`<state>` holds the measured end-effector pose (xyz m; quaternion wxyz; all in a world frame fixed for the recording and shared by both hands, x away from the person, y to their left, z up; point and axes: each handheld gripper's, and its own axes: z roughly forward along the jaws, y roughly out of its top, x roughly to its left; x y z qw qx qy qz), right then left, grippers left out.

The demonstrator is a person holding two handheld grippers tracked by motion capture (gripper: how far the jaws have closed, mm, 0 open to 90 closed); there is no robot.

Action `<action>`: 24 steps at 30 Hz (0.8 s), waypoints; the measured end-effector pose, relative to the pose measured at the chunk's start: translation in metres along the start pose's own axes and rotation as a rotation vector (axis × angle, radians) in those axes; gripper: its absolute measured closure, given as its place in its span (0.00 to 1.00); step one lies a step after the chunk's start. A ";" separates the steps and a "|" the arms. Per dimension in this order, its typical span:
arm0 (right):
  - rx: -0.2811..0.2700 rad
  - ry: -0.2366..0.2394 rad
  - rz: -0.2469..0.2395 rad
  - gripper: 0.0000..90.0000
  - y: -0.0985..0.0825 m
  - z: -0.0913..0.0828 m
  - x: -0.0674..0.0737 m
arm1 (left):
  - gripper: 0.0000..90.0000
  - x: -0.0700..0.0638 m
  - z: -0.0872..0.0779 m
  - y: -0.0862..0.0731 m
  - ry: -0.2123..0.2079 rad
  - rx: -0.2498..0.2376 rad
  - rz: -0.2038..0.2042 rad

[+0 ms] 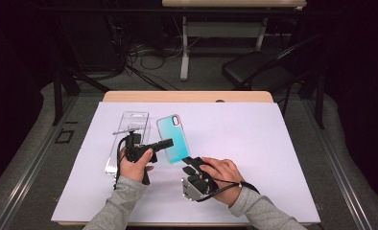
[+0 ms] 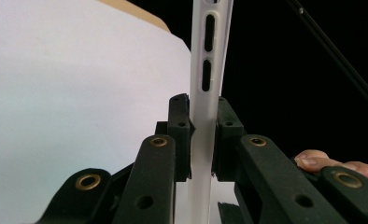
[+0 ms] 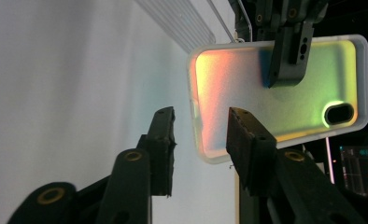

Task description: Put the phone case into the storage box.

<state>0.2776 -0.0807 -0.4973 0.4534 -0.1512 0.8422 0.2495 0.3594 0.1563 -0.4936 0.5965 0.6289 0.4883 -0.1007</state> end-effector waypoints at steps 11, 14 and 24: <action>-0.019 -0.044 0.170 0.58 -0.004 -0.009 -0.011 | 0.91 -0.006 -0.017 0.005 0.008 -0.034 0.116; -0.029 -0.048 0.246 0.54 -0.004 -0.010 -0.014 | 0.91 -0.009 -0.022 0.006 0.026 -0.036 0.159; -0.063 -0.110 0.410 0.48 -0.003 -0.012 -0.034 | 0.91 -0.018 -0.035 0.008 0.031 -0.047 0.253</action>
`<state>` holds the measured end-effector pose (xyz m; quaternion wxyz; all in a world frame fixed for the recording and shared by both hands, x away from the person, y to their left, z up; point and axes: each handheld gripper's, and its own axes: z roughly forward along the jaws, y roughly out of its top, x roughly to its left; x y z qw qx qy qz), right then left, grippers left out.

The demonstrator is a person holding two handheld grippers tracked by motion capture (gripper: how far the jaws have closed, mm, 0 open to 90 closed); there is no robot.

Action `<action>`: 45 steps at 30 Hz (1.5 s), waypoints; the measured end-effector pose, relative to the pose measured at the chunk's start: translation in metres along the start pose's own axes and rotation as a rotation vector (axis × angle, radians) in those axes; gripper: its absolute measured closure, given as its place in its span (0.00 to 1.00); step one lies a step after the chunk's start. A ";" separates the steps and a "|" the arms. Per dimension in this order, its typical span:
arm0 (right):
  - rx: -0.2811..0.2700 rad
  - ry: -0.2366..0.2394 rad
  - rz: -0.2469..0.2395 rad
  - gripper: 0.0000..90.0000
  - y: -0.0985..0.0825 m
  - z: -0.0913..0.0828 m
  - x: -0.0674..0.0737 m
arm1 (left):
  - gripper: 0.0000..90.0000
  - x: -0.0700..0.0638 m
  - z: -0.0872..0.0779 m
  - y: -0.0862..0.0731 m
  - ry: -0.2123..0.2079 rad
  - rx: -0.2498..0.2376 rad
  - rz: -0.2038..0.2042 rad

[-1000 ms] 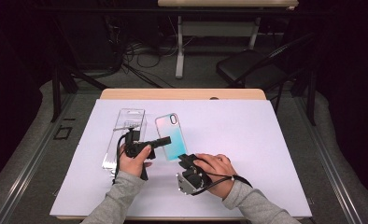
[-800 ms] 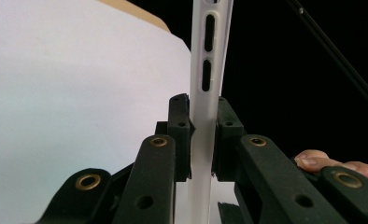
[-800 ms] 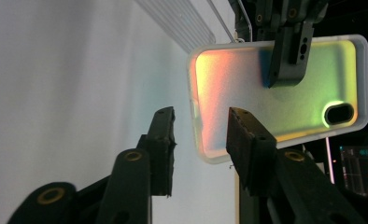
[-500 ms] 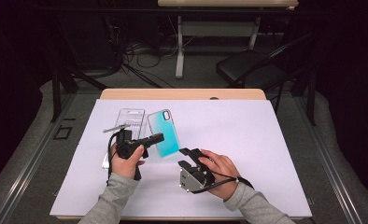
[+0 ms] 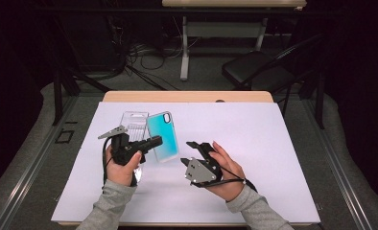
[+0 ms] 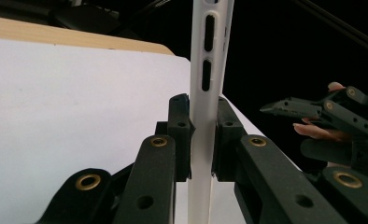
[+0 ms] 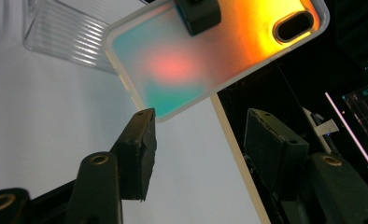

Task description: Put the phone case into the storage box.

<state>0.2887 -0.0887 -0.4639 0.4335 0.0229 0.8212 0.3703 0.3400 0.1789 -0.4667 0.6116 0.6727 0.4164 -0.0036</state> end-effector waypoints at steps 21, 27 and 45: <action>-0.066 0.057 0.437 0.43 -0.001 0.002 -0.030 | 0.91 -0.002 -0.007 -0.002 -0.002 -0.002 0.032; -0.076 0.113 0.501 0.41 -0.007 -0.001 -0.030 | 0.91 -0.004 -0.008 -0.003 -0.016 -0.005 0.032; -0.170 0.216 0.728 0.45 -0.021 -0.017 -0.043 | 0.91 -0.017 -0.007 -0.003 -0.069 0.017 0.082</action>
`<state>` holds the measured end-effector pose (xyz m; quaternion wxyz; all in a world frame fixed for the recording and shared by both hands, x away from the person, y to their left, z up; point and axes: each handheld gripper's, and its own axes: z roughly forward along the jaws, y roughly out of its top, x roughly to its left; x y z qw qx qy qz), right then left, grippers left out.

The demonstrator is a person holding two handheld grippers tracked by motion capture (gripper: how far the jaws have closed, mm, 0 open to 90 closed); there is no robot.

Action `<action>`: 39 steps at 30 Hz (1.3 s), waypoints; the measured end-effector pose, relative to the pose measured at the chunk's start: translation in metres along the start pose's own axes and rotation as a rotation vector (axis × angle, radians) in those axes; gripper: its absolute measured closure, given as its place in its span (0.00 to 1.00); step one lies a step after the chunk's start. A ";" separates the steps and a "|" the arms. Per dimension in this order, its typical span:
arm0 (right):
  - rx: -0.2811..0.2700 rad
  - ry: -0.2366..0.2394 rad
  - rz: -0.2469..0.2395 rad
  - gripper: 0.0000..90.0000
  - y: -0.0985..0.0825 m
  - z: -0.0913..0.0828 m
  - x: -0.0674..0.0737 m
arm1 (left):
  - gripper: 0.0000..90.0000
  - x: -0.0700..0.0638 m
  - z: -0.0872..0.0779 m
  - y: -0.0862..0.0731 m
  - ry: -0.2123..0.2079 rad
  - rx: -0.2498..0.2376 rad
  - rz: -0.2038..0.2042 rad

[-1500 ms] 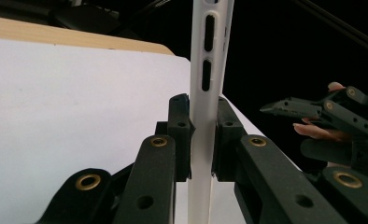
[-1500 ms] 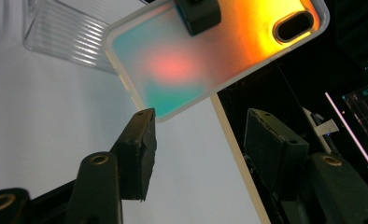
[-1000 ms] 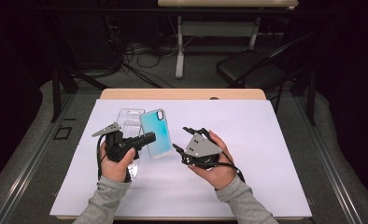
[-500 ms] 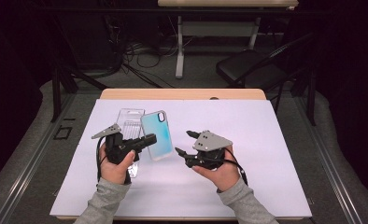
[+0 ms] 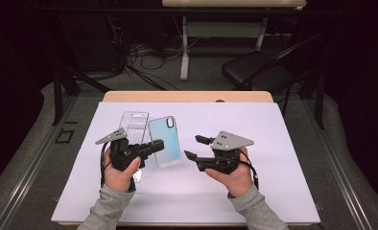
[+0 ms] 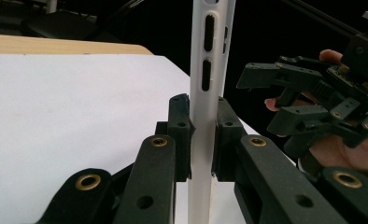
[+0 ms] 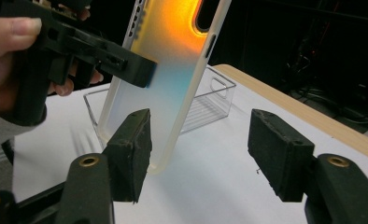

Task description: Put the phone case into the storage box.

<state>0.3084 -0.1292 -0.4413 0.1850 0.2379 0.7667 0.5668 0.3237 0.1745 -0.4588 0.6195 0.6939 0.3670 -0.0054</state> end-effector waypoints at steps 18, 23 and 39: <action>-0.006 0.036 0.042 0.46 -0.002 -0.002 -0.002 | 0.91 -0.006 0.009 -0.004 -0.058 0.031 0.009; 0.003 0.047 0.062 0.54 -0.003 -0.002 -0.002 | 0.91 -0.008 0.011 -0.006 -0.071 0.041 0.010; 0.011 0.099 0.136 0.60 -0.007 -0.001 -0.004 | 0.91 -0.015 0.017 -0.009 -0.100 0.064 0.026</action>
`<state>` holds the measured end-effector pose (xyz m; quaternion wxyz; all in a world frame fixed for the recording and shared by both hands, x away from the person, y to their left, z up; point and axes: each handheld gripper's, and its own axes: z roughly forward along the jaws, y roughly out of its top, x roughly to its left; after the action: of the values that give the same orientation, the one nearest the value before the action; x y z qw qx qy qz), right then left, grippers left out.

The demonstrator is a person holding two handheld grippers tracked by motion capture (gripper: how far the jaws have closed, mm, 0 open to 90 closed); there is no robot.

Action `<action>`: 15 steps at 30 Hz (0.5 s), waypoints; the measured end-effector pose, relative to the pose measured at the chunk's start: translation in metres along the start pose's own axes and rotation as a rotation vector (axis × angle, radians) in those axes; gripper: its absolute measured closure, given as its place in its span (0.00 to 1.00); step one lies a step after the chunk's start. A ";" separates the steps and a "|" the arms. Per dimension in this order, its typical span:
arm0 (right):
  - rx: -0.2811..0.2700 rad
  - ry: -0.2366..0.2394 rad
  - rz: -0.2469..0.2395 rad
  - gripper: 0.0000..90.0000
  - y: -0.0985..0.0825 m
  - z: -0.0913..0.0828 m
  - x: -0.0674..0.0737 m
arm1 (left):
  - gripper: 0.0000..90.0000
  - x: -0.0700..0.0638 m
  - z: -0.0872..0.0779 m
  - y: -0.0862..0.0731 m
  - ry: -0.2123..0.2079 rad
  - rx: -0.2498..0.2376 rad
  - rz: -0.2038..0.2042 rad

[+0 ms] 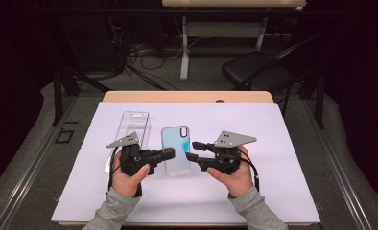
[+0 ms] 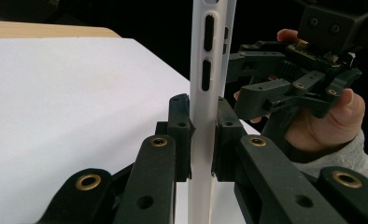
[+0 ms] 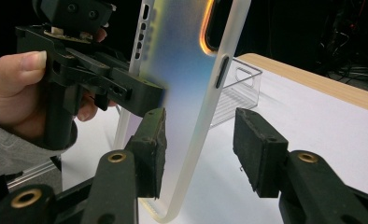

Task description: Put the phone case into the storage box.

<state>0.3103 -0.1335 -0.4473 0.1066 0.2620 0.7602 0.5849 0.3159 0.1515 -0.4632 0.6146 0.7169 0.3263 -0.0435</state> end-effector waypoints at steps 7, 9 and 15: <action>0.000 0.005 0.013 0.60 0.000 0.000 0.000 | 0.91 -0.001 0.001 0.000 -0.002 0.003 0.003; 0.002 0.003 0.016 0.61 0.000 0.000 0.000 | 0.91 -0.001 0.001 0.000 -0.003 0.000 0.003; 0.004 0.014 0.032 0.62 -0.001 0.001 -0.002 | 0.91 -0.002 0.001 0.000 -0.007 0.000 0.004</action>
<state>0.3116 -0.1339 -0.4489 0.0913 0.2702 0.7577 0.5870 0.3141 0.1496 -0.4626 0.6157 0.7175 0.3227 -0.0446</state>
